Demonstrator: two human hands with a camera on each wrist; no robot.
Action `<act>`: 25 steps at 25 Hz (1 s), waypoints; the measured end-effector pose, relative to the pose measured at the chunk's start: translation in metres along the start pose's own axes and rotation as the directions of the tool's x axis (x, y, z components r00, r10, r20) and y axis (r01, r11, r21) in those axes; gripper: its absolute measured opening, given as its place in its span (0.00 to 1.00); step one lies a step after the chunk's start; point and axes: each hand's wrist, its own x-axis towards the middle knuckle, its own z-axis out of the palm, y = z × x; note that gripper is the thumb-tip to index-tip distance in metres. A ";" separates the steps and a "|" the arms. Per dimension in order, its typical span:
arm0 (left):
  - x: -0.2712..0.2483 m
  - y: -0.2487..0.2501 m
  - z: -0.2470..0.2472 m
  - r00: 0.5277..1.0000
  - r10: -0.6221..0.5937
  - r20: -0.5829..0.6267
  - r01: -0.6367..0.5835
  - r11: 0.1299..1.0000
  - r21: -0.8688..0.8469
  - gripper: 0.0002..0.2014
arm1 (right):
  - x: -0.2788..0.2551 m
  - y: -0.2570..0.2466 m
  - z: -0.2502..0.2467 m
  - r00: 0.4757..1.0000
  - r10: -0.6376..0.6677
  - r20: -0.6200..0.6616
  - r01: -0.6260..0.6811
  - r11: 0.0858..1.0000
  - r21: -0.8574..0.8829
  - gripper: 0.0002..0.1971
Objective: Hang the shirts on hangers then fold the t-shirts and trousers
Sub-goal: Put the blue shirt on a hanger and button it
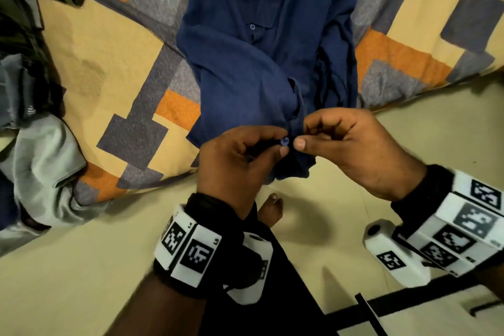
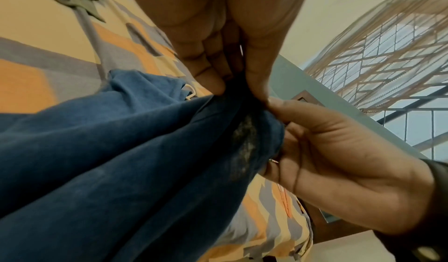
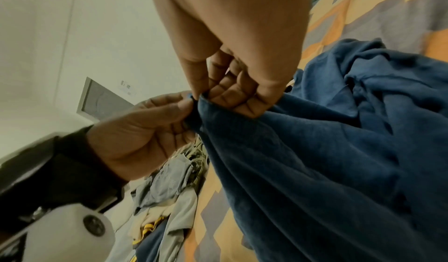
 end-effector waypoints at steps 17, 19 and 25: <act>-0.075 -0.016 0.028 0.996 -0.002 -0.093 -0.002 0.999 -0.036 0.10 | -0.073 0.034 0.017 0.997 0.073 -0.028 -0.066 0.979 0.192 0.12; -0.080 -0.019 0.028 0.992 -0.090 -0.083 0.079 0.988 -0.129 0.10 | -0.077 0.037 0.021 0.993 0.111 -0.029 -0.102 0.971 0.215 0.09; -0.079 -0.032 0.009 0.983 -0.175 -0.056 0.171 0.983 -0.059 0.11 | -0.078 0.047 0.044 0.989 0.134 -0.060 -0.117 0.967 0.228 0.08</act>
